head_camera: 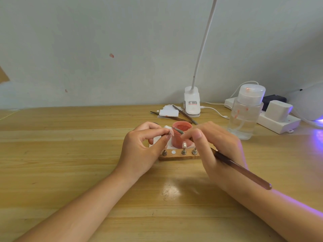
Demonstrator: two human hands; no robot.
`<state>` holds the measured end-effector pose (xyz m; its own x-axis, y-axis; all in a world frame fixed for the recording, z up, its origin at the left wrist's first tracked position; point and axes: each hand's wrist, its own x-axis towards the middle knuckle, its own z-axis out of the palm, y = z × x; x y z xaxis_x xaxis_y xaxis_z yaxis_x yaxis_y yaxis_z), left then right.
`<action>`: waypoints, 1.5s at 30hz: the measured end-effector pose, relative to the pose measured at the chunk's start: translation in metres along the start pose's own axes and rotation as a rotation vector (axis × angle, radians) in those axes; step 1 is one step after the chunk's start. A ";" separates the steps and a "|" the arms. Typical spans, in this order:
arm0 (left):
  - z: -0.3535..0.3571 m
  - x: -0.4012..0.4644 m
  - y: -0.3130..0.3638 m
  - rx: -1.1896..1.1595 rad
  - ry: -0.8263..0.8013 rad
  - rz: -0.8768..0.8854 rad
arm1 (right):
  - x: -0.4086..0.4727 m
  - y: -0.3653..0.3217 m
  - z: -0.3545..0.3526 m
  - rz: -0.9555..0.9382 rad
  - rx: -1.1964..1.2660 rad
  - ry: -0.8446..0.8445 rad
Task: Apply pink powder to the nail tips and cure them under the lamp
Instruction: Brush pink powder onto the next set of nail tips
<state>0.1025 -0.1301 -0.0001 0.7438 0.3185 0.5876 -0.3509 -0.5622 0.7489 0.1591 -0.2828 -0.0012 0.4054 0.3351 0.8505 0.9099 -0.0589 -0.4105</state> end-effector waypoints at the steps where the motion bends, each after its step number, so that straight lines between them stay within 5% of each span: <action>1: 0.000 0.000 0.000 -0.003 -0.002 0.001 | 0.000 0.000 0.000 0.017 0.012 -0.021; 45: 0.003 0.000 -0.002 0.046 0.006 0.085 | -0.002 -0.001 0.000 0.090 0.112 -0.055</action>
<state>0.1047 -0.1309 -0.0021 0.7094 0.2727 0.6500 -0.3858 -0.6215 0.6818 0.1576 -0.2837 -0.0023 0.4764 0.3841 0.7909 0.8538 0.0130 -0.5205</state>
